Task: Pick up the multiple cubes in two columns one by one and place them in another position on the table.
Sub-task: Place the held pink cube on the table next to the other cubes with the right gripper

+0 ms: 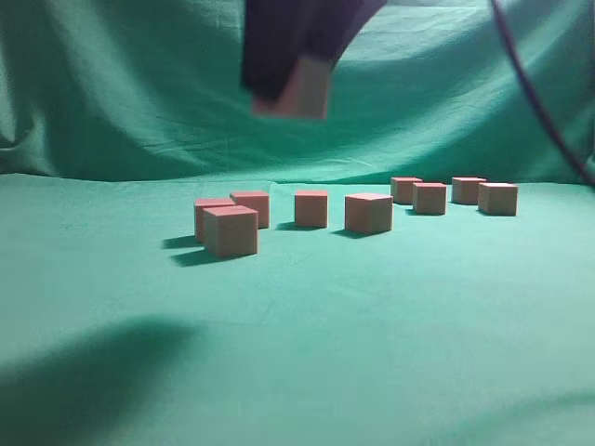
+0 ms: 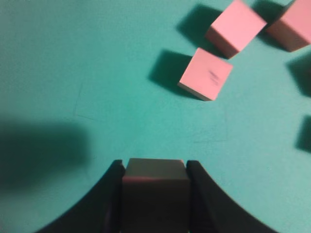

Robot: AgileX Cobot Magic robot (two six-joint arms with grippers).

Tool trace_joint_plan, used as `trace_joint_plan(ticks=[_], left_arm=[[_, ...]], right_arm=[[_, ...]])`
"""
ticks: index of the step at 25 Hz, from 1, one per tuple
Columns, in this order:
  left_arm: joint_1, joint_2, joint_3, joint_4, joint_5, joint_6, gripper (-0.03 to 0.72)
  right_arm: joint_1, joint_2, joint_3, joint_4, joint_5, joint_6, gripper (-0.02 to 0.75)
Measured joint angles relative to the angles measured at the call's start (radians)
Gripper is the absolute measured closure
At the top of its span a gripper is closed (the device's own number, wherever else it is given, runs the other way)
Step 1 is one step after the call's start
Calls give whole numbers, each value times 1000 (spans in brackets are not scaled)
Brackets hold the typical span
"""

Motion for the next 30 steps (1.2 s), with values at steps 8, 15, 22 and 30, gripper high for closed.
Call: trace_joint_plan(ticks=[8, 15, 22, 30], left_arm=[[0, 0, 0, 0, 0, 0, 688], [0, 0, 0, 0, 0, 0, 688], [0, 0, 0, 0, 0, 0, 688], [0, 0, 0, 0, 0, 0, 688]], right_arm=[[2, 161, 0, -111, -105, -14, 486], [2, 192, 0, -167, -213, -14, 486], [2, 231, 0, -169, -235, -14, 486], [2, 241, 0, -184, -240, 5, 486]])
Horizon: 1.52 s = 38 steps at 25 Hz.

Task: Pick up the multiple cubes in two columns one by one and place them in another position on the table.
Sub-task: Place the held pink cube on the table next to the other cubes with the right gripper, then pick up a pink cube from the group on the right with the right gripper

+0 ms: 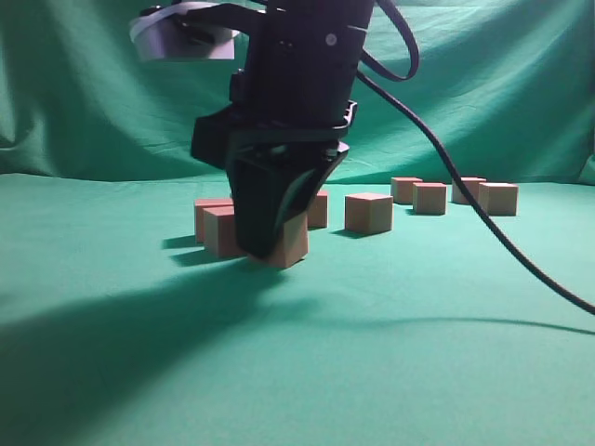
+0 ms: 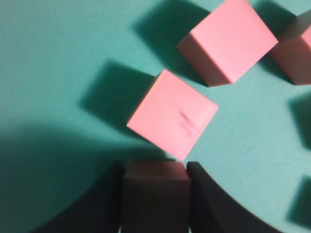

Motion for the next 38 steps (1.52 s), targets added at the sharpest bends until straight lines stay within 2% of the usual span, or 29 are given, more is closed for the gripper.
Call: trace_joint_plan(ticks=[1, 5, 7, 15, 20, 24, 27, 32, 33, 35, 36, 38], left_arm=[[0, 0, 0, 0, 0, 0, 688], [0, 0, 0, 0, 0, 0, 688], [0, 0, 0, 0, 0, 0, 688], [0, 0, 0, 0, 0, 0, 688], [0, 0, 0, 0, 0, 0, 688], [0, 0, 0, 0, 0, 0, 688], [0, 0, 0, 0, 0, 0, 688], [0, 0, 0, 0, 0, 0, 688], [0, 0, 0, 0, 0, 0, 688], [0, 0, 0, 0, 0, 0, 688], [0, 0, 0, 0, 0, 0, 688], [0, 0, 0, 0, 0, 0, 688]], right_arm=[[0, 2, 0, -4, 5, 7, 410], [0, 8, -19, -11, 63, 19, 186], [0, 9, -58, -11, 151, 41, 110], [0, 10, -343, -12, 551, 67, 110], [-8, 4, -489, -13, 592, 69, 110], [-46, -35, -517, -70, 601, 72, 110], [-128, -68, -519, -113, 605, 110, 110], [-303, -71, -521, -104, 607, 265, 110], [-341, -68, -521, -89, 602, 297, 152], [-402, -49, -522, -56, 561, 356, 161], [-431, -35, -522, -37, 530, 370, 209], [-470, -2, -522, -4, 467, 384, 213]])
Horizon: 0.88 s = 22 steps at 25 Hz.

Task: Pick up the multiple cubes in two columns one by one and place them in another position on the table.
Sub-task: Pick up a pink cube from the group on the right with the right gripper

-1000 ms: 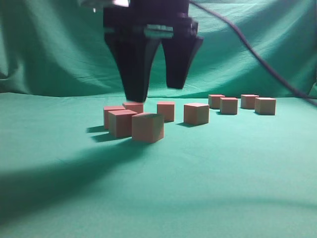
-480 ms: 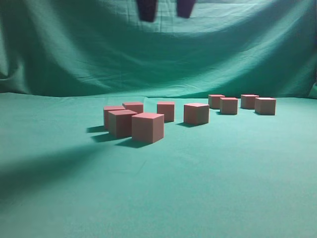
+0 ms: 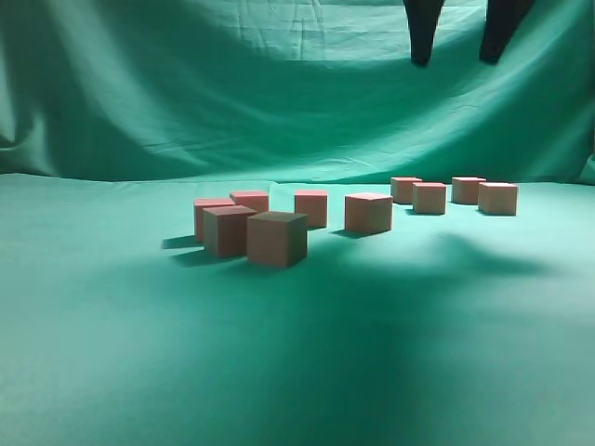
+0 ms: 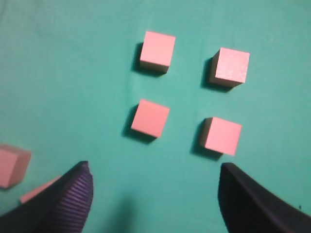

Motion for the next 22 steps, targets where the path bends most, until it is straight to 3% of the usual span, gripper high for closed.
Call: trace_joint_plan(ticks=[9, 16, 17, 19, 20, 22], left_arm=[[0, 0, 0, 0, 0, 0, 688], [0, 0, 0, 0, 0, 0, 688], [0, 0, 0, 0, 0, 0, 688], [0, 0, 0, 0, 0, 0, 688], [0, 0, 0, 0, 0, 0, 688], [0, 0, 0, 0, 0, 0, 688]], right_arm=[[-53, 173, 0, 85, -233, 10, 213], [-53, 259, 0, 90, -300, 10, 213], [-53, 266, 0, 90, -306, 10, 265], [-53, 276, 0, 90, -315, 10, 268], [-53, 280, 0, 90, -320, 10, 335], [-53, 288, 0, 90, -323, 10, 399]])
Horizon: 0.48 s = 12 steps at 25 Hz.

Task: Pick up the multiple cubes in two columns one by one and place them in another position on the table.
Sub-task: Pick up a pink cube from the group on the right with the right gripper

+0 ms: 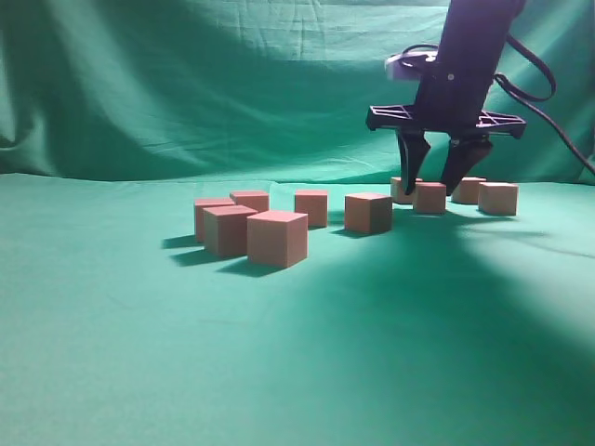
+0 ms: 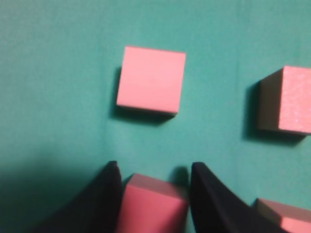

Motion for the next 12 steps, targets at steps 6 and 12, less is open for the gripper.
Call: trace_joint_plan(ticks=[6, 12], left_arm=[[0, 0, 0, 0, 0, 0, 688], [0, 0, 0, 0, 0, 0, 688]], right_arm=[[0, 2, 0, 0, 1, -6, 463], [0, -119, 0, 0, 60, -6, 463]])
